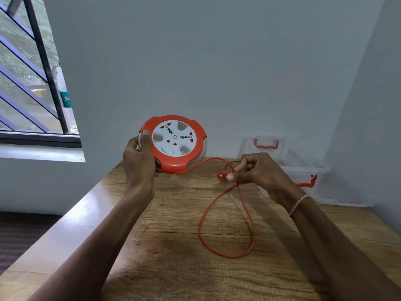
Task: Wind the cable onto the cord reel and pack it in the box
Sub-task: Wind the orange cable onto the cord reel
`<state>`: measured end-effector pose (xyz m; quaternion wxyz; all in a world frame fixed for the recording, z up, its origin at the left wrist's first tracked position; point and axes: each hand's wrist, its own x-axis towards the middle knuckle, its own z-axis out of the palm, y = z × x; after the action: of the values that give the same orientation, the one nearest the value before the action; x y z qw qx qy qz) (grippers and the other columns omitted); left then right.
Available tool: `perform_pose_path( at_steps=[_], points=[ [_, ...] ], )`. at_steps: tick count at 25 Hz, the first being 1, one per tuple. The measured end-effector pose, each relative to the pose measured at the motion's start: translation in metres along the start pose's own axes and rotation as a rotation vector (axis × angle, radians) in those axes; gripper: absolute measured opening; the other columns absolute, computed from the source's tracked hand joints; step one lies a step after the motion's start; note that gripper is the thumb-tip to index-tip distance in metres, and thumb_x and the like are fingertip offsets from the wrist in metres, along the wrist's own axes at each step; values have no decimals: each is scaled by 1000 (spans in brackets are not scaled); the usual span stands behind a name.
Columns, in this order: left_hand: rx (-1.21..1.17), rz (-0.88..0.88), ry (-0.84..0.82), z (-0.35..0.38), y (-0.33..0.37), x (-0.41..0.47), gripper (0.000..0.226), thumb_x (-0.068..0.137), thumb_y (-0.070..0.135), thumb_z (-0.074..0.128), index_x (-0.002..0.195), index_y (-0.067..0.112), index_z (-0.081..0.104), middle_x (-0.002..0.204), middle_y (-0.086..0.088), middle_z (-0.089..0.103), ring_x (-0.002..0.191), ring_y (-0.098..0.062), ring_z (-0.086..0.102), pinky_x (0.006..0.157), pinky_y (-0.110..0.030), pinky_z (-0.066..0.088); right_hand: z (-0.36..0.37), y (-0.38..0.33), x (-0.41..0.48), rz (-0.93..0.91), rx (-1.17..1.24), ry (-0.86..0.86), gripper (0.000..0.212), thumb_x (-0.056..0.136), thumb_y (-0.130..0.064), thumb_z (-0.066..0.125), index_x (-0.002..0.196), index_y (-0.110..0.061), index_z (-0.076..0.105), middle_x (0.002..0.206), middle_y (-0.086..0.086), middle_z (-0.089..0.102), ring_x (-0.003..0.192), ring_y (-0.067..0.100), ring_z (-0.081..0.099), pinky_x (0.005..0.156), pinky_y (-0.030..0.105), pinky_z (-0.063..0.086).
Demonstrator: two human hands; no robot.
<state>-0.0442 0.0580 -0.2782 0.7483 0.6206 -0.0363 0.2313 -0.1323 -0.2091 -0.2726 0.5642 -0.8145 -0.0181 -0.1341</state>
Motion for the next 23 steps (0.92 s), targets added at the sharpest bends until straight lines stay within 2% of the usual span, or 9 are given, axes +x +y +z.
perform_pose_path(
  at_steps=[3, 5, 7, 9, 12, 15, 18, 20, 23],
  points=[
    [12, 1, 5, -1, -3, 3, 28, 105, 58, 48, 98, 36, 64, 87, 7, 76, 71, -14, 76, 45, -19, 51, 4, -6, -1, -134, -221, -180, 30, 58, -21, 99, 62, -19, 70, 71, 4, 75, 71, 18, 74, 68, 23, 57],
    [22, 10, -13, 1, -5, 2, 28, 105, 57, 49, 96, 36, 64, 88, 5, 75, 72, -13, 74, 45, -19, 51, 17, -9, -1, -199, -506, -255, 32, 59, -25, 99, 59, -23, 67, 66, -5, 72, 65, 7, 68, 64, 18, 52],
    [33, 23, -33, 2, -6, 0, 30, 105, 56, 49, 102, 31, 66, 86, 3, 75, 69, -14, 73, 43, -18, 49, 31, -6, 0, -324, -857, -263, 24, 64, -26, 96, 64, -25, 72, 66, -13, 70, 69, 5, 65, 70, 25, 54],
    [50, 34, -54, 4, -8, -2, 36, 106, 57, 49, 113, 27, 66, 91, 2, 75, 73, -16, 75, 44, -16, 49, 37, -6, -1, -431, -1106, -235, 9, 76, -28, 89, 80, -29, 81, 80, -15, 74, 76, 3, 63, 74, 29, 54],
    [64, 53, -80, 5, -10, -3, 43, 105, 58, 49, 122, 22, 66, 96, 0, 76, 78, -19, 77, 45, -15, 50, 23, -13, 1, -381, -1035, -175, 30, 80, -51, 81, 100, -29, 82, 98, -12, 76, 69, -5, 52, 64, 13, 37],
    [69, 69, -109, 6, -9, -5, 44, 105, 57, 50, 125, 22, 65, 98, 0, 76, 80, -19, 77, 47, -14, 51, 12, -22, 0, -403, -847, 97, 46, 86, -63, 67, 110, -25, 79, 104, -9, 72, 75, 1, 60, 67, 25, 51],
    [96, 103, -138, 9, -7, -12, 36, 105, 56, 50, 120, 27, 65, 93, 4, 76, 74, -16, 77, 47, -16, 51, 20, -29, -5, -640, -732, 342, 35, 99, -46, 56, 118, -23, 74, 107, -3, 71, 83, 11, 66, 67, 37, 60],
    [124, 154, -185, 11, -5, -19, 25, 105, 55, 51, 112, 36, 66, 87, 6, 76, 71, -15, 76, 48, -22, 54, 29, -31, -6, -781, -908, 287, 40, 98, -35, 59, 138, -30, 60, 123, 2, 67, 96, 17, 66, 64, 37, 61],
    [203, 279, -239, 15, -3, -28, 18, 106, 51, 52, 116, 39, 62, 94, 12, 77, 81, -9, 78, 61, -27, 64, 37, -28, -4, -769, -1307, 150, 71, 94, -32, 72, 154, -42, 36, 142, 9, 60, 112, 26, 65, 63, 38, 62]
  ],
)
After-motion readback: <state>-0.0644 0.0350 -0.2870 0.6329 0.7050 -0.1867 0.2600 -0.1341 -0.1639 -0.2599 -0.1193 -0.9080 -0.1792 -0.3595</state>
